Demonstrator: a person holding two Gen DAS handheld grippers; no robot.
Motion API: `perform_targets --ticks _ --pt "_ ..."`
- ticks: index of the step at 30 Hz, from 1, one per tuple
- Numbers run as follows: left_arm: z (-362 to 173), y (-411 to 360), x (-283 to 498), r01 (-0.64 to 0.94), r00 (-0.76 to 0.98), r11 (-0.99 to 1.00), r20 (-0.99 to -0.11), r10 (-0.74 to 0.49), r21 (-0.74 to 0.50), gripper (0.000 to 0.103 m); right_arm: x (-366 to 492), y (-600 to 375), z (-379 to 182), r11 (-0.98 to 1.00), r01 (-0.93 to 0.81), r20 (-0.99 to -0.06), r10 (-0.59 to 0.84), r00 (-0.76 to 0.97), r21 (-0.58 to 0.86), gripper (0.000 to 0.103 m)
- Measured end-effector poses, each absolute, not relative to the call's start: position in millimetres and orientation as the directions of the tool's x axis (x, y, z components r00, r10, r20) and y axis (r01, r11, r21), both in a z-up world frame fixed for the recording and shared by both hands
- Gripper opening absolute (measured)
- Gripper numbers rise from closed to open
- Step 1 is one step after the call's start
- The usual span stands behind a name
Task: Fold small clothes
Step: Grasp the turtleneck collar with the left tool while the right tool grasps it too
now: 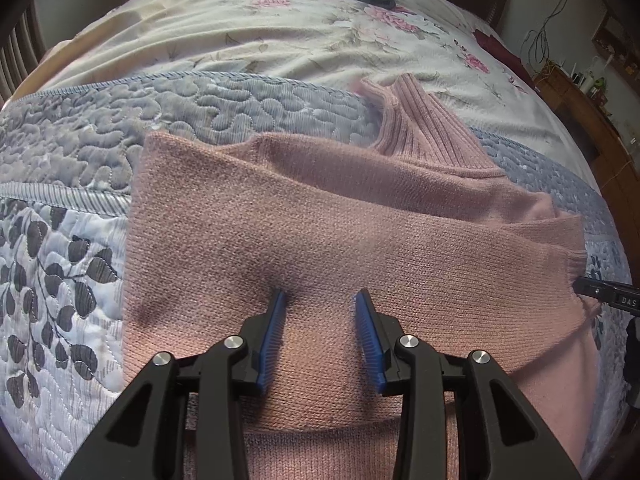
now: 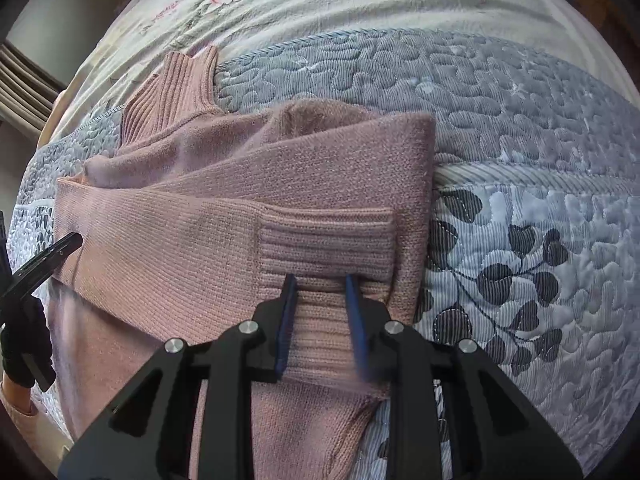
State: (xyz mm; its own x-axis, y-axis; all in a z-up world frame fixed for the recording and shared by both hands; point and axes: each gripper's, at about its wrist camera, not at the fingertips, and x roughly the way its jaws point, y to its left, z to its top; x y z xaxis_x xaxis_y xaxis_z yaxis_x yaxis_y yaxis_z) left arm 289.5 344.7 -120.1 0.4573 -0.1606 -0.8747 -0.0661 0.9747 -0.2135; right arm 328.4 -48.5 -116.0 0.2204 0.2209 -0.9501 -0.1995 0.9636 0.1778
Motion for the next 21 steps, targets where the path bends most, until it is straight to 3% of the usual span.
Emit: perform_targets --ticks 3,5,9,14,21 --pt "-97 341 296 -0.022 0.508 0.976 -0.843 -0.175 -0.216 0.039 340 -42 -92 0.947 -0.221 -0.917 0.29 0.275 0.233 0.029" --pt "-85 337 309 -0.006 0.531 0.977 -0.828 -0.178 -0.214 0.044 355 -37 -85 0.932 -0.209 -0.894 0.347 0.284 0.295 0.036" --pt "-76 330 346 0.011 0.537 0.972 -0.819 -0.202 -0.233 0.045 395 -14 -86 0.909 -0.201 -0.869 0.41 0.277 0.364 0.038" --pt "-84 323 394 0.012 0.52 0.951 -0.811 -0.27 -0.309 0.052 445 24 -100 0.872 -0.222 -0.844 0.482 0.233 0.437 0.043" --pt "-120 312 447 -0.029 0.478 0.957 -0.845 -0.24 -0.288 0.053 495 55 -144 0.862 -0.193 -0.841 0.502 0.202 0.468 0.043"
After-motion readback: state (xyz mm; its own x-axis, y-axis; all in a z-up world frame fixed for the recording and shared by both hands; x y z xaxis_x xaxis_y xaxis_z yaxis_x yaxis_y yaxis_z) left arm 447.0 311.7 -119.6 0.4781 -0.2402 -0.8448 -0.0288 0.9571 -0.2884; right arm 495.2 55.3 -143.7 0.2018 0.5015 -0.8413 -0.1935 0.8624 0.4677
